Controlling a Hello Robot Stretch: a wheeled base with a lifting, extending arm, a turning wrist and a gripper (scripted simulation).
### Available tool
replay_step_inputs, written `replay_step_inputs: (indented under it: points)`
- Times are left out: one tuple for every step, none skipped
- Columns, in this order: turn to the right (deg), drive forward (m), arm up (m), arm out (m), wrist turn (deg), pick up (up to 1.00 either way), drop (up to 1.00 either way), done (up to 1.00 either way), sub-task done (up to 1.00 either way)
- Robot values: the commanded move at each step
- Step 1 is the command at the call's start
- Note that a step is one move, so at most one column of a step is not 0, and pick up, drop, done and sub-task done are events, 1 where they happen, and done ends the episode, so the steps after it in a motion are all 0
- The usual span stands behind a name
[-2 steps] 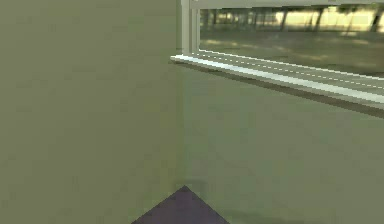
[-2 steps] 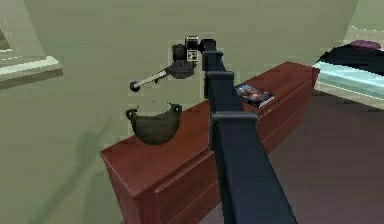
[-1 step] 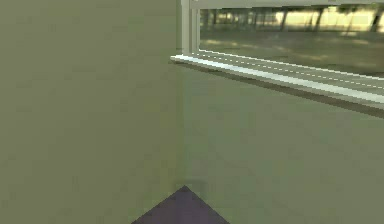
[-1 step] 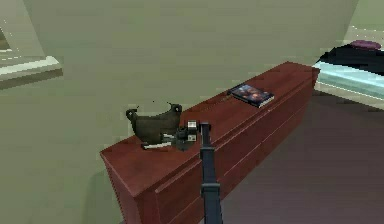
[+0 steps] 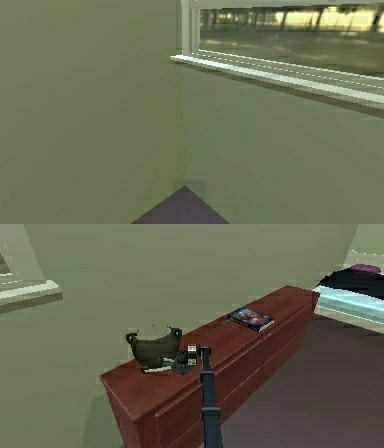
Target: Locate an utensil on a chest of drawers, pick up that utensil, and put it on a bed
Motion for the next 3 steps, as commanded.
replay_step_inputs:
  points:
    - [0.0, 0.0, 0.1, 0.0, 0.0, 0.0, 0.0, 0.0, 0.0]
    - [0.0, 0.0, 0.2, 0.0, 0.0, 0.0, 0.0, 0.0, 0.0]
    - [0.0, 0.0, 0.0, 0.0, -45.0, 0.0, 0.0, 0.0, 0.0]
